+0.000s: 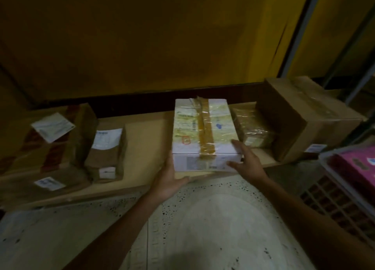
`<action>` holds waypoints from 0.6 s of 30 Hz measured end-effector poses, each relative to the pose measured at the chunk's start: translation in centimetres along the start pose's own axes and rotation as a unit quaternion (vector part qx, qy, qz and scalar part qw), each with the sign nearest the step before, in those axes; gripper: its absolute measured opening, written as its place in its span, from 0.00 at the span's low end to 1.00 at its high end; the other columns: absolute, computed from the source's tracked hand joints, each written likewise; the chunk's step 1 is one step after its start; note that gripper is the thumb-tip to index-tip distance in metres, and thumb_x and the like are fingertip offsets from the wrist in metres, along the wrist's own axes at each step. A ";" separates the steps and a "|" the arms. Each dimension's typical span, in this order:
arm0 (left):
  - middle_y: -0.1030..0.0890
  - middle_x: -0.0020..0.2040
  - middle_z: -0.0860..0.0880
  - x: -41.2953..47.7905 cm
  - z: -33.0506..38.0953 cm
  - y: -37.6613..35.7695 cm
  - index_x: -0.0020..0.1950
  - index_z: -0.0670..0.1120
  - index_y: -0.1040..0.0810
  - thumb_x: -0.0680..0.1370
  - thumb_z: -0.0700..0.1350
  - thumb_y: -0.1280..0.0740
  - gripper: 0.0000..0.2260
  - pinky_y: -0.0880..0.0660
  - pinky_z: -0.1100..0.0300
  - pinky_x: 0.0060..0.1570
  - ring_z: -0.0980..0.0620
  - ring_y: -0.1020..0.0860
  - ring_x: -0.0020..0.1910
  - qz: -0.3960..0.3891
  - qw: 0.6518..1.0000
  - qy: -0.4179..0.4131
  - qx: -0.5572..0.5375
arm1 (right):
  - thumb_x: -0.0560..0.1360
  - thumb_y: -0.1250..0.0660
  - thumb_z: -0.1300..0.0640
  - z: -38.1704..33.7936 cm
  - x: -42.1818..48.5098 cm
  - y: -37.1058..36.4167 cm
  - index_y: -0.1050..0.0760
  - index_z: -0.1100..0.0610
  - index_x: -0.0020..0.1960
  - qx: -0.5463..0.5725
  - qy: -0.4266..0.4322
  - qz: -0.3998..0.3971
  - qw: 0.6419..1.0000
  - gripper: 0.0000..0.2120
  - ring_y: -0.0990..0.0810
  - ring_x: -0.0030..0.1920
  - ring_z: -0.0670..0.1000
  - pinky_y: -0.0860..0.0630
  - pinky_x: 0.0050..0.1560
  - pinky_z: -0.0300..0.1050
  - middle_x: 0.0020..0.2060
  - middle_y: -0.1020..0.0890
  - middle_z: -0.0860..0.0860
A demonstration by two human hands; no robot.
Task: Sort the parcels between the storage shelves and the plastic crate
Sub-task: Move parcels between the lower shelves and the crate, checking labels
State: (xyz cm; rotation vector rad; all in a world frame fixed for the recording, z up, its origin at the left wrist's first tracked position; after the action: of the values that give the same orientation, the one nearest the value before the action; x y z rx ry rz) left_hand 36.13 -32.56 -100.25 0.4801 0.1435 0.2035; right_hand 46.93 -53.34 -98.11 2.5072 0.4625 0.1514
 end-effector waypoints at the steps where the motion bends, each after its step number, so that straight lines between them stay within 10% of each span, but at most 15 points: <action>1: 0.45 0.75 0.51 0.0 -0.5 0.0 0.75 0.49 0.61 0.72 0.43 0.29 0.46 0.41 0.60 0.67 0.55 0.43 0.71 0.004 0.999 0.013 -0.041 | 0.72 0.30 0.59 -0.3 -0.1 -0.7 0.38 0.50 0.71 -0.006 0.011 0.000 1.000 0.31 0.29 0.65 0.54 0.26 0.57 0.47 0.67 0.31 0.53; 8: 0.32 0.65 0.52 -0.8 -3.0 4.3 0.72 0.49 0.41 0.70 0.37 0.28 0.35 0.37 0.65 0.53 0.57 0.34 0.62 0.073 0.995 0.039 -0.062 | 0.71 0.29 0.58 -0.5 -0.3 -3.8 0.49 0.47 0.76 0.016 0.001 -0.029 0.999 0.41 0.28 0.64 0.54 0.23 0.59 0.54 0.73 0.37 0.54; 12: 0.39 0.71 0.53 -2.1 -3.2 5.1 0.75 0.53 0.46 0.71 0.38 0.30 0.38 0.35 0.62 0.57 0.58 0.39 0.66 0.104 0.991 0.021 -0.076 | 0.73 0.31 0.55 -2.4 -0.3 -2.7 0.45 0.47 0.75 0.042 0.018 -0.052 0.998 0.36 0.22 0.47 0.41 0.24 0.38 0.30 0.68 0.29 0.54; 18: 0.36 0.70 0.55 -2.2 3.9 8.4 0.70 0.63 0.45 0.68 0.43 0.29 0.37 0.35 0.59 0.57 0.56 0.38 0.67 0.146 0.977 -0.069 -0.138 | 0.75 0.37 0.47 -9.7 0.4 3.9 0.32 0.46 0.66 0.062 0.069 -0.001 0.996 0.19 0.20 0.48 0.46 0.20 0.40 0.40 0.55 0.22 0.48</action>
State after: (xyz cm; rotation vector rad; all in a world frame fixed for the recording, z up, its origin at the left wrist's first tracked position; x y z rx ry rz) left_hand 33.38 -27.56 -92.65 0.2351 -0.0924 0.4699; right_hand 46.49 -51.15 -87.90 2.6276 0.5461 0.3051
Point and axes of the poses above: each hand's wrist, its own x-axis towards the middle knuckle, its own y-axis out of the back of the hand, z = x × y, the point moved 8 cm from there along x, towards the middle knuckle
